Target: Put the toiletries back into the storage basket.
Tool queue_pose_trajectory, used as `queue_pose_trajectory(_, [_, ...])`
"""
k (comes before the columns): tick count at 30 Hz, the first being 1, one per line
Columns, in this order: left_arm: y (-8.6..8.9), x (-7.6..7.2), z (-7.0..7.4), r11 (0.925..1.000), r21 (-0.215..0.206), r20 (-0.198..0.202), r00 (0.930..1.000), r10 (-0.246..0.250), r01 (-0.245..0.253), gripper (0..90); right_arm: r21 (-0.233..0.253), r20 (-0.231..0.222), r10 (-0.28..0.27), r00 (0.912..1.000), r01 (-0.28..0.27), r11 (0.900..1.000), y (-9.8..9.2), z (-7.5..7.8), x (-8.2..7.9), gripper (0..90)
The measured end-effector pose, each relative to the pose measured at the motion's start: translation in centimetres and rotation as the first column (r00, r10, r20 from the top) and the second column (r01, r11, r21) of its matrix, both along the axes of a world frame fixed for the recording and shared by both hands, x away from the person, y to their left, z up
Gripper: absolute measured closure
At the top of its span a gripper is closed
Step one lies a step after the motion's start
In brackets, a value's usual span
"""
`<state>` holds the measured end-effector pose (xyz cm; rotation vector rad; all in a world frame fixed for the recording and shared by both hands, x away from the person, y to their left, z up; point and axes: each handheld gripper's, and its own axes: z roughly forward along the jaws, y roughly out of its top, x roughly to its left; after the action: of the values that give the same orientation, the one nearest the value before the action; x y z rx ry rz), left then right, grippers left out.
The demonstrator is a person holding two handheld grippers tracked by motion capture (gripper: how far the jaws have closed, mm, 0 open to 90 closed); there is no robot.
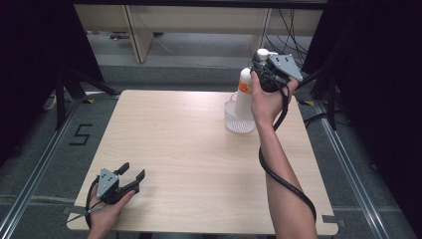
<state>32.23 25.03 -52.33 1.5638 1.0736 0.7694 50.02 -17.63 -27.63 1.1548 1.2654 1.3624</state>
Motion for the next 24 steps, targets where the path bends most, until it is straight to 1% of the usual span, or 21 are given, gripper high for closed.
queue_pose_trajectory(1, [0.0, 0.0, 0.0, 1.0000, 0.000, 0.000, 1.0000, 0.000, 0.000, 33.5, -0.002, -0.011, -0.001, 0.9999, 0.001, 1.000, 0.0, 0.0, 0.0, 60.0])
queue_pose_trajectory(2, [0.0, 0.0, 0.0, 1.0000, 0.000, 0.000, 1.0000, 0.000, 0.000, 33.5, -0.004, -0.002, 0.000, 1.0000, 0.000, 1.000, 0.0, 0.0, 0.1, 60.0])
queue_pose_trajectory(6, [0.0, 0.0, 0.0, 1.0000, 0.003, -0.002, 1.0000, 0.000, 0.000, 33.5, 0.008, -0.008, 0.000, 1.0000, 0.000, 1.000, 0.2, 0.1, 0.4, 60.0])
queue_pose_trajectory(7, [0.0, 0.0, 0.0, 1.0000, 0.003, -0.002, 1.0000, 0.000, 0.000, 33.5, -0.002, -0.007, 0.000, 1.0000, 0.000, 1.000, 0.2, 0.1, 0.4, 60.0])
queue_pose_trajectory(9, [0.0, 0.0, 0.0, 1.0000, 0.003, -0.003, 1.0000, 0.000, 0.000, 33.5, -0.001, -0.003, -0.002, 1.0000, 0.002, 1.000, 0.2, 0.1, 0.5, 60.0])
queue_pose_trajectory(10, [0.0, 0.0, 0.0, 1.0000, 0.001, -0.002, 1.0000, -0.001, 0.001, 33.5, -0.010, -0.010, -0.002, 1.0000, 0.002, 1.000, 0.2, 0.1, 0.6, 60.0])
queue_pose_trajectory(11, [0.0, 0.0, 0.0, 1.0000, 0.001, -0.002, 1.0000, -0.001, 0.001, 33.5, -0.001, -0.010, -0.001, 0.9999, 0.001, 1.000, 0.3, 0.1, 0.7, 60.0])
queue_pose_trajectory(12, [0.0, 0.1, -0.1, 1.0000, -0.008, 0.007, 1.0000, -0.005, 0.005, 33.5, -0.006, -0.011, -0.002, 0.9999, 0.002, 1.000, 0.3, 0.1, 0.8, 60.0])
queue_pose_trajectory(13, [0.0, 0.1, -0.1, 1.0000, -0.008, 0.007, 1.0000, -0.005, 0.005, 33.5, 0.003, -0.019, 0.002, 0.9998, -0.002, 1.000, 0.4, 0.0, 0.8, 60.0])
queue_pose_trajectory(14, [0.0, 0.0, 0.0, 1.0000, 0.000, -0.001, 1.0000, -0.001, 0.001, 33.5, -0.004, -0.021, 0.003, 0.9998, -0.003, 1.000, 0.4, 0.0, 0.9, 60.0])
queue_pose_trajectory(16, [0.0, 0.0, 0.0, 1.0000, -0.002, -0.001, 1.0000, -0.001, 0.001, 33.5, -0.009, -0.018, -0.001, 0.9998, 0.001, 1.000, 0.4, -0.1, 1.2, 60.0])
queue_pose_trajectory(17, [0.0, 0.0, 0.0, 1.0000, -0.003, -0.001, 1.0000, -0.001, 0.001, 33.5, -0.003, -0.022, -0.003, 0.9998, 0.003, 1.000, 0.4, -0.1, 1.2, 60.0])
queue_pose_trajectory(18, [0.0, 0.0, 0.0, 1.0000, -0.002, -0.002, 1.0000, -0.001, 0.001, 33.5, -0.007, -0.030, -0.005, 0.9995, 0.005, 1.000, 0.4, -0.2, 1.3, 60.0])
queue_pose_trajectory(19, [0.0, 0.0, 0.0, 1.0000, -0.002, -0.002, 1.0000, -0.002, 0.002, 33.4, -0.001, -0.022, -0.004, 0.9997, 0.004, 1.000, 0.4, -0.2, 1.4, 60.0])
queue_pose_trajectory(20, [0.1, 0.0, 0.0, 1.0000, -0.002, -0.002, 1.0000, -0.002, 0.002, 33.5, -0.013, -0.023, -0.005, 0.9997, 0.005, 1.000, 0.4, -0.2, 1.5, 60.0])
queue_pose_trajectory(21, [0.0, 0.0, 0.0, 1.0000, -0.003, -0.002, 1.0000, -0.001, 0.001, 33.5, -0.002, -0.029, -0.003, 0.9996, 0.003, 1.000, 0.4, -0.3, 1.5, 60.0])
queue_pose_trajectory(22, [0.1, 0.0, 0.0, 1.0000, -0.002, -0.001, 1.0000, -0.002, 0.002, 33.5, -0.012, -0.024, -0.007, 0.9997, 0.007, 1.000, 0.3, -0.3, 1.7, 60.0])
queue_pose_trajectory(23, [0.1, 0.0, 0.0, 1.0000, -0.003, -0.002, 1.0000, -0.002, 0.002, 33.4, 0.001, -0.031, -0.002, 0.9995, 0.002, 1.000, 0.3, -0.3, 1.7, 60.0])
queue_pose_trajectory(24, [0.1, 0.0, 0.0, 1.0000, -0.002, -0.001, 1.0000, -0.002, 0.002, 33.5, -0.001, -0.030, -0.008, 0.9995, 0.008, 1.000, 0.3, -0.3, 1.8, 60.0])
